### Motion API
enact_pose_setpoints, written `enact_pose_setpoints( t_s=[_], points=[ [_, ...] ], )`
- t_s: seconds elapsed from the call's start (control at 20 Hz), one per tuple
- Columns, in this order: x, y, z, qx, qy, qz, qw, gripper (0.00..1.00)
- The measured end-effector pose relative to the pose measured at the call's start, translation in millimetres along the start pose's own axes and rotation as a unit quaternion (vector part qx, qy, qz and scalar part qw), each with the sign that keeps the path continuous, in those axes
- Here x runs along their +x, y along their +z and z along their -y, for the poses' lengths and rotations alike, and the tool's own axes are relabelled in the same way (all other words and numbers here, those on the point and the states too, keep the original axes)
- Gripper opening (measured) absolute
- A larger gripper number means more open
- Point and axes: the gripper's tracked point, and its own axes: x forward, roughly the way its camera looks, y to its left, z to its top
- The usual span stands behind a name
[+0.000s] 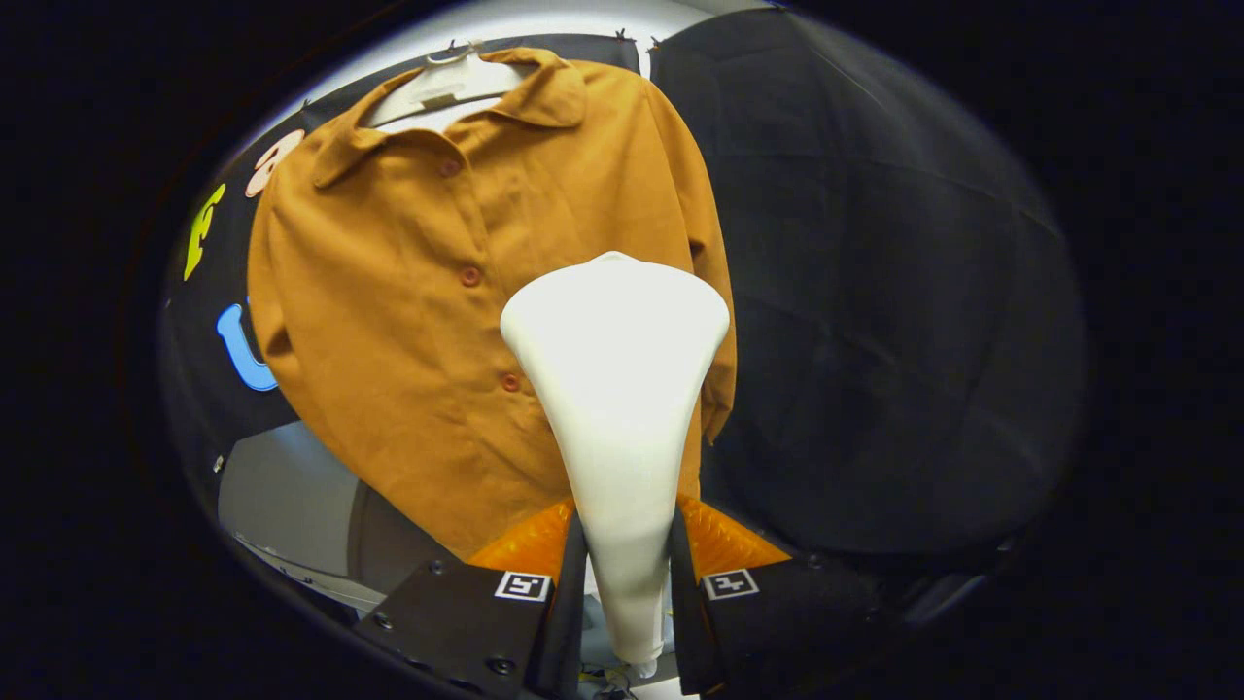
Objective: Iron the clothes twice with a garment steamer, once on the left side and once on the right side.
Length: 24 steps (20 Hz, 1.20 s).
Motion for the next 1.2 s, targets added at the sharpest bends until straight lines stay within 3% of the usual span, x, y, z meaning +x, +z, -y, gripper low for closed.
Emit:
enact_pose_setpoints(
  t_s=[0.25, 0.45, 0.85, 1.2],
  points=[
    [-69, 35, -46, -0.027, 0.024, 0.07, 0.997, 0.42],
    [-102, 61, -120, -0.043, 0.057, 0.11, 0.991, 0.42],
    [-167, 52, -255, -0.076, 0.129, 0.147, 0.978, 0.42],
    [-219, 26, -338, -0.076, 0.176, 0.158, 0.969, 0.42]
  ],
)
